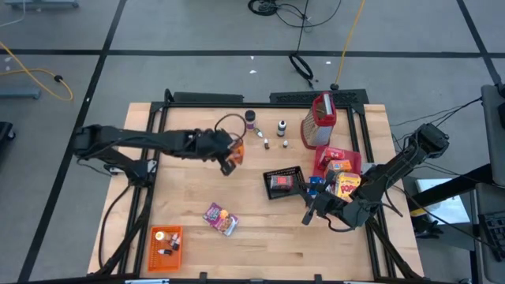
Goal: Pick & Place Kitchen Items
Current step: Put the orange seasoning pack into the black bin
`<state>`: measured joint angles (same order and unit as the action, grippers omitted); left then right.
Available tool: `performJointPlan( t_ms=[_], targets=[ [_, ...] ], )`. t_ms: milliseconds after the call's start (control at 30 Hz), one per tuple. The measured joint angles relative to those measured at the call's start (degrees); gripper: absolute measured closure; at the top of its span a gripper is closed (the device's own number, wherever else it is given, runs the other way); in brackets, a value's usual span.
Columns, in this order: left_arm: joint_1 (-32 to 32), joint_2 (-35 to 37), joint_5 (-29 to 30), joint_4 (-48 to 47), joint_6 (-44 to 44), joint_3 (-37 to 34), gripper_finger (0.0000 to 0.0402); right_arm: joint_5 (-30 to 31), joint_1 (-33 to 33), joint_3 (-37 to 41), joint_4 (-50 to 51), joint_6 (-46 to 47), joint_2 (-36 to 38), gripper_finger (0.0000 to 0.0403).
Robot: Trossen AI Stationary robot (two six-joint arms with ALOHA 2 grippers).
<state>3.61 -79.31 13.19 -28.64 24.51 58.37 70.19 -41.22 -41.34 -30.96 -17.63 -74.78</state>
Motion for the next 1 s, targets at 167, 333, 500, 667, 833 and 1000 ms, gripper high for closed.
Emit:
performJointPlan(
  t_ms=[167, 333, 500, 667, 833, 1000],
  targets=[
    [-6.5, 0.2, -0.9, 6.8, 1.1, 0.0, 0.0401, 0.0, 0.0, 0.0, 0.0, 0.0, 0.0, 0.0348],
    [-10.7, -0.6, -1.8, 16.0, 0.0, 0.0, 0.0401, 0.0, 0.0, 0.0, 0.0, 0.0, 0.0, 0.0348],
    [-12.6, -1.3, -1.8, 21.5, -0.5, 0.0, 0.0401, 0.0, 0.0, 0.0, 0.0, 0.0, 0.0, 0.0348],
    [-13.1, -4.1, -2.2, 26.1, -0.9, 0.0, 0.0401, 0.0, 0.0, 0.0, 0.0, -0.2, 0.0, 0.0348],
    [-13.1, -8.2, -5.2, 31.2, -1.3, 0.0, 0.0401, 0.1, 0.0, 0.0, -0.3, -1.1, 0.0, 0.0348],
    [-13.1, -11.0, -5.2, 35.8, -1.6, 0.1, 0.0401, 0.1, 0.0, 0.0, -0.1, -1.3, 0.0, 0.0348]
  ],
)
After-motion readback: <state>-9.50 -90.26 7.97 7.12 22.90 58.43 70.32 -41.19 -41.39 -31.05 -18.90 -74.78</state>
